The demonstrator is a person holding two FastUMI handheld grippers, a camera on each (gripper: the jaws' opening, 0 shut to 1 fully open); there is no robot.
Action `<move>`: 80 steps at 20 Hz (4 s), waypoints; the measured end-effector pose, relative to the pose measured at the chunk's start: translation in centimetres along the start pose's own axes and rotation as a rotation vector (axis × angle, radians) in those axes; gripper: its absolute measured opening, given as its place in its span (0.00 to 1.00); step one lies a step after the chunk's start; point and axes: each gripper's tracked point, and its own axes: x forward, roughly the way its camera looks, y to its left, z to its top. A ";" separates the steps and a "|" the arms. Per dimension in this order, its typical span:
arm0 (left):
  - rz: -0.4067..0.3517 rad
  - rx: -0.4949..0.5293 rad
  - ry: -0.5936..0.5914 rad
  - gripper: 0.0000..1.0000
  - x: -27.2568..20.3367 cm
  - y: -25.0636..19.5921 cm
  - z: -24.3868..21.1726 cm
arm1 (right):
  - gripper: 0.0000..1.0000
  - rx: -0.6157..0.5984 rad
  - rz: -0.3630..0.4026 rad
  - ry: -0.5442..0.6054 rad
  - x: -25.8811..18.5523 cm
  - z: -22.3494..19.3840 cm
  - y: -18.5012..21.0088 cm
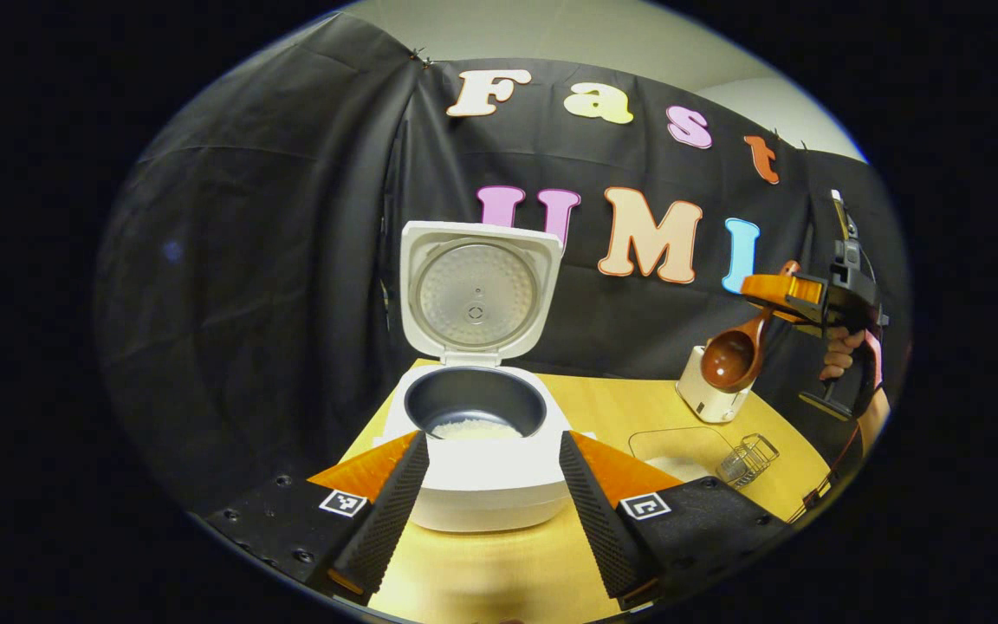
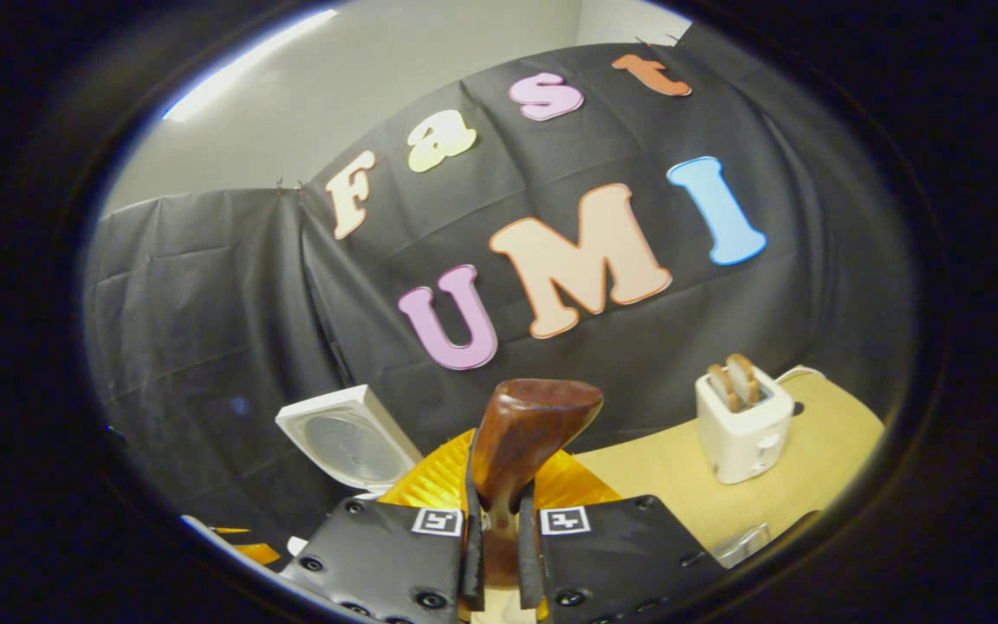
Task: Close the left gripper, press the button to open the rice cooker; take a wooden spoon from the chopstick holder with the right hand, scoop a spoonful of rice and pour it into the rice cooker, then put the wooden spoon back into the chopstick holder.
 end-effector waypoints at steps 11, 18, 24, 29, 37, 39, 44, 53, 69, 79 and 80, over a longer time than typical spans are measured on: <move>-0.014 -0.005 0.030 0.90 1.0 -6.8 -0.9 | 0.17 -0.170 -0.219 0.083 -2.8 -3.1 -17.8; 0.053 0.031 0.050 0.90 -0.1 -7.1 -1.0 | 0.17 -0.254 -0.220 0.178 -2.3 -8.7 -21.2; 0.077 0.049 0.062 0.90 -0.2 -7.4 -1.1 | 0.17 -0.272 -0.203 0.239 -2.6 -12.6 -21.8; 0.075 0.058 0.066 0.90 0.0 -7.6 -1.0 | 0.20 -0.316 -0.209 0.285 -3.2 -16.2 -22.2; 0.063 0.038 0.060 0.90 0.4 -7.4 -0.7 | 0.25 -0.269 -0.211 0.292 -4.2 -17.2 -22.0; 0.058 0.030 0.053 0.90 0.6 -7.2 -0.3 | 0.39 -0.259 -0.234 0.311 -4.8 -17.3 -22.5; 0.029 -0.028 0.033 0.90 1.7 -6.5 1.8 | 0.72 -0.259 -0.276 0.295 -7.0 -16.1 -23.2; -0.037 0.034 -0.046 0.89 5.3 -4.0 8.8 | 0.94 -0.226 -0.467 0.247 -12.6 -13.4 -25.6; -0.063 0.000 -0.160 0.85 15.0 2.5 22.1 | 0.92 -0.206 -0.587 0.134 -20.2 -10.0 -16.6; -0.020 0.040 -0.124 0.88 24.1 4.0 25.5 | 0.91 -0.193 -0.492 0.139 -20.2 -8.3 -10.1; -0.018 0.046 -0.105 0.88 24.8 4.0 25.0 | 0.91 -0.194 -0.481 0.134 -20.1 -7.8 -9.7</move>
